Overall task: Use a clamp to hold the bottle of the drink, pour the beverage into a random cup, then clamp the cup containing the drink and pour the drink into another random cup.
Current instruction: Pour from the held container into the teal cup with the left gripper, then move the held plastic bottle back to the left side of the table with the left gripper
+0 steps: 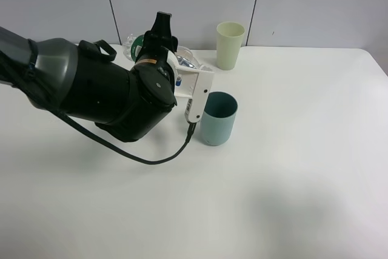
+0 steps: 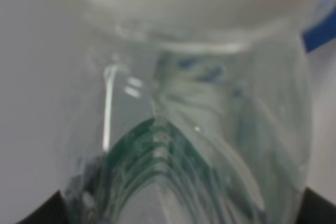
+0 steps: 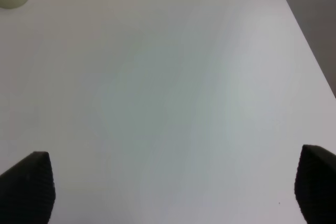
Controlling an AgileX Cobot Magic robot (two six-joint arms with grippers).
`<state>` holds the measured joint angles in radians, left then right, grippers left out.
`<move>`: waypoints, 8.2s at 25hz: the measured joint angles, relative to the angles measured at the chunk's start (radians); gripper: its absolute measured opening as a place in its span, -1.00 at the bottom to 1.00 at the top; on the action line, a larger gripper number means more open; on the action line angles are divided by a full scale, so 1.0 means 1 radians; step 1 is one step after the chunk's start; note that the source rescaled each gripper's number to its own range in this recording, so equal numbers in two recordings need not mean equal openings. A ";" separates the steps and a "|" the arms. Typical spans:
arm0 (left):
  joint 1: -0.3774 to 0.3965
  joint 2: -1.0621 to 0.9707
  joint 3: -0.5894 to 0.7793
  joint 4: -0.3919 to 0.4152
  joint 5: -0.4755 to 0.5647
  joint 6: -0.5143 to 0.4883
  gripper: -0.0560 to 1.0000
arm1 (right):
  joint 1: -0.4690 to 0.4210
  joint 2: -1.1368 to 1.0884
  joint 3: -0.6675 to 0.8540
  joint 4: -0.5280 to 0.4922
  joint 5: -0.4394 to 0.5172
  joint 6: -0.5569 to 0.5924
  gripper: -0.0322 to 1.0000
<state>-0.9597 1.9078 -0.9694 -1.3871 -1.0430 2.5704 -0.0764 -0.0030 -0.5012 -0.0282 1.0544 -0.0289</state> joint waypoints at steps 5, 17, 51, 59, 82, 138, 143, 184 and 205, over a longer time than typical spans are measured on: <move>0.000 0.000 0.000 0.025 -0.016 0.027 -0.82 | 0.000 0.000 0.000 0.000 0.000 0.000 0.42; 0.000 0.000 0.000 0.067 -0.024 0.035 -0.82 | 0.000 0.000 0.000 0.000 0.000 0.000 0.42; 0.000 0.000 0.000 0.117 -0.121 0.114 -0.82 | 0.000 0.000 0.000 0.000 0.000 0.000 0.42; 0.000 0.000 0.000 0.118 -0.136 0.207 -0.82 | 0.000 0.000 0.000 0.000 0.000 0.000 0.42; 0.000 0.000 0.000 0.350 -0.144 0.277 -0.82 | 0.000 0.000 0.000 0.000 0.000 0.000 0.42; 0.013 -0.480 0.511 0.380 0.020 -1.325 -0.82 | 0.000 0.000 0.000 0.000 0.000 0.001 0.42; 0.104 -0.554 0.606 0.545 0.092 -1.705 -0.82 | 0.000 0.000 0.000 0.000 0.000 0.001 0.42; 0.796 -0.086 0.705 1.461 -0.127 -2.570 -0.82 | 0.000 0.000 0.000 0.000 0.000 0.001 0.42; 0.796 -0.040 0.705 1.511 -0.150 -2.570 -0.81 | 0.000 0.000 0.000 0.000 0.000 0.001 0.42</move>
<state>-0.1640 1.8683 -0.2643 0.1239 -1.1929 0.0000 -0.0764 -0.0030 -0.5012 -0.0282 1.0544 -0.0278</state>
